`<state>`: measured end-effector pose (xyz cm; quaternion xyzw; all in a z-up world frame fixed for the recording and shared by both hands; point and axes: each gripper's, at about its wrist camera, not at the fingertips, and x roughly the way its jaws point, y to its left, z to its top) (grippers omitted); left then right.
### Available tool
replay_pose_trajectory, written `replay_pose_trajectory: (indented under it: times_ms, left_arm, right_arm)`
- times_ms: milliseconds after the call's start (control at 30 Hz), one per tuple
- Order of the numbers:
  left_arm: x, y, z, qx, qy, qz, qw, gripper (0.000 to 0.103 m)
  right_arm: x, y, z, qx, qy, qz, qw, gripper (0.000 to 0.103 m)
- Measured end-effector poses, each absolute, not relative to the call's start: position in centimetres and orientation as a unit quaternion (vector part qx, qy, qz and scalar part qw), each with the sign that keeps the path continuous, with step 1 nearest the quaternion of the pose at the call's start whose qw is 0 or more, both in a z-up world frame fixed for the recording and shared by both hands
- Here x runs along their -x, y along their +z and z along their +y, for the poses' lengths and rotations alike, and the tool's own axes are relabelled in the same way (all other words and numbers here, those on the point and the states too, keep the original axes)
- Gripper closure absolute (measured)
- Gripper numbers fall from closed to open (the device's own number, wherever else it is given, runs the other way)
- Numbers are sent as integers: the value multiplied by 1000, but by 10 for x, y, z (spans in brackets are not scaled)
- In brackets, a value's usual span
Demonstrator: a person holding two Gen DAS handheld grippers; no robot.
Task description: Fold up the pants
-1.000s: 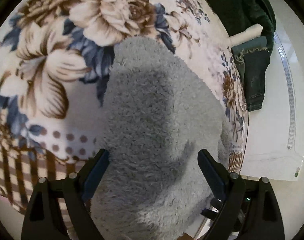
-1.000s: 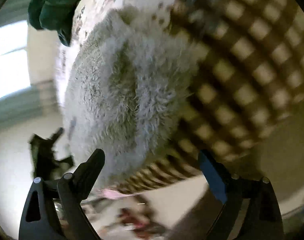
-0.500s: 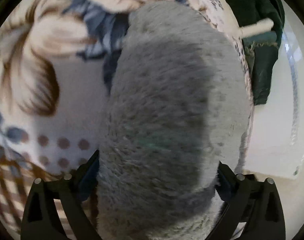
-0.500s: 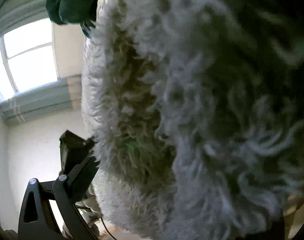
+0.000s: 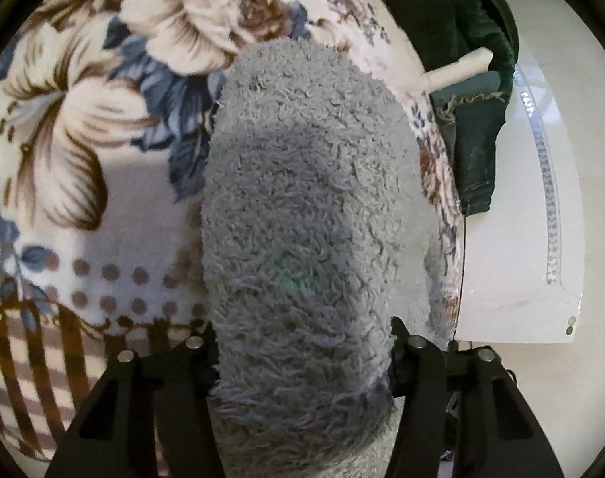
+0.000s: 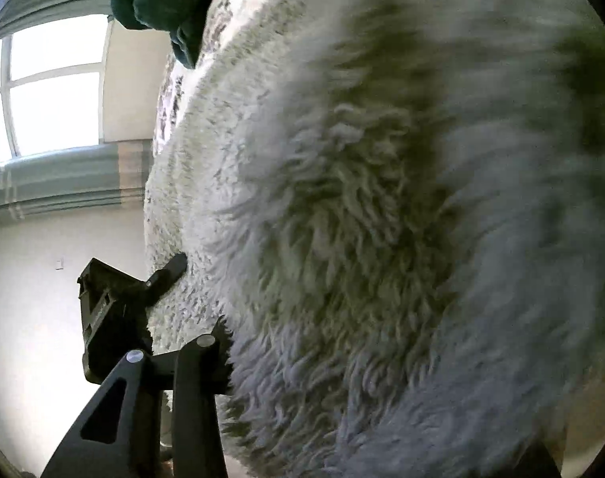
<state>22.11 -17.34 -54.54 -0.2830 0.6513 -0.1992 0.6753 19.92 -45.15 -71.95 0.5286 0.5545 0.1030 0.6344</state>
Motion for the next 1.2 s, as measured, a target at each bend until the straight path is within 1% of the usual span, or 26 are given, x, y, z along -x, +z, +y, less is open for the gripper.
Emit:
replay_pose_trajectory:
  times_ms: [67,133,200,267,333,367,400,467,533,567,600,633,667,700,800,1033,1067,1133,1167,1200]
  left_arm:
    - [-222,-547,-167,282,-201,653,673,51]
    - [-223,-556,-165,287,-196,660,666,51]
    - [-226,-566,-167,294,-191,669,656,50]
    - [-228,-571,-167,297,-190,670,653,44]
    - [-229,-578,-165,303,-188,674,647,34]
    - [-230,-583,-163,310,-185,677,641,31]
    - [-230,-587,-162,317,-184,680,635,30]
    - [-231,-594,-161,325,-183,682,629,28]
    - [-231,-589,-164,315,-187,675,640,33]
    - [-231,-585,-167,307,-193,671,646,37]
    - [-230,-579,-169,301,-197,667,653,44]
    - [-229,-573,-171,296,-200,661,659,48]
    - [-227,-567,-173,294,-202,660,661,49]
    - [-226,-562,-174,296,-203,658,662,51]
    - [-222,-541,-174,309,-210,646,665,52]
    - [-232,-483,-149,356,-218,607,676,52]
    - [-237,-474,-144,362,-219,600,679,52]
    - [-250,-459,-129,373,-219,585,686,52]
    - [-259,-450,-120,379,-218,577,690,52]
    - [-270,-443,-112,383,-219,569,694,52]
  right_arm:
    - [-190,-725,-467,-552,84,560,613,35]
    - [-176,-749,-493,-589,37,553,588,27]
    - [-158,-765,-510,-634,22,534,559,20]
    - [-151,-779,-512,-675,51,510,531,18]
    - [-156,-786,-506,-677,78,505,530,11]
    - [-162,-787,-501,-669,92,504,538,4]
    - [-166,-788,-499,-662,96,505,546,0]
    - [-174,-787,-495,-647,96,509,560,0]
    - [-174,-781,-498,-646,90,504,566,0]
    - [-173,-775,-500,-641,87,503,573,6]
    - [-172,-768,-501,-627,84,508,584,32]
    - [-171,-762,-502,-617,84,512,591,43]
    - [-169,-755,-504,-611,85,512,598,54]
    - [-168,-745,-506,-604,82,511,607,57]
    - [-171,-713,-512,-581,77,508,631,60]
    - [-186,-629,-522,-548,109,493,667,61]
    - [-163,-618,-550,-544,116,491,670,61]
    - [-175,-598,-538,-533,133,485,680,61]
    - [-172,-587,-494,-527,139,485,684,61]
    - [-188,-577,-487,-523,147,482,687,61]
